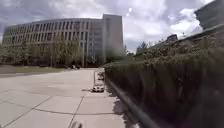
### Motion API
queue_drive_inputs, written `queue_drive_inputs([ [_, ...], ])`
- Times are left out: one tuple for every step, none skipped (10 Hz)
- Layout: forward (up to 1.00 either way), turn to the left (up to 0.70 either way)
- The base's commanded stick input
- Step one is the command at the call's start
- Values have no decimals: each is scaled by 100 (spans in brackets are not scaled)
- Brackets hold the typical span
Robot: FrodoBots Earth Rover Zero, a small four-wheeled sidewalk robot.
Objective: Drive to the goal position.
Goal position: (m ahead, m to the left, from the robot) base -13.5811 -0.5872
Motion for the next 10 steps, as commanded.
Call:
queue_drive_inputs([
  [6, 0],
  [6, 0],
  [6, 0],
  [5, 0],
  [6, 0],
  [6, 0],
  [5, 0],
  [6, 0],
  [6, 0],
  [6, 0],
])
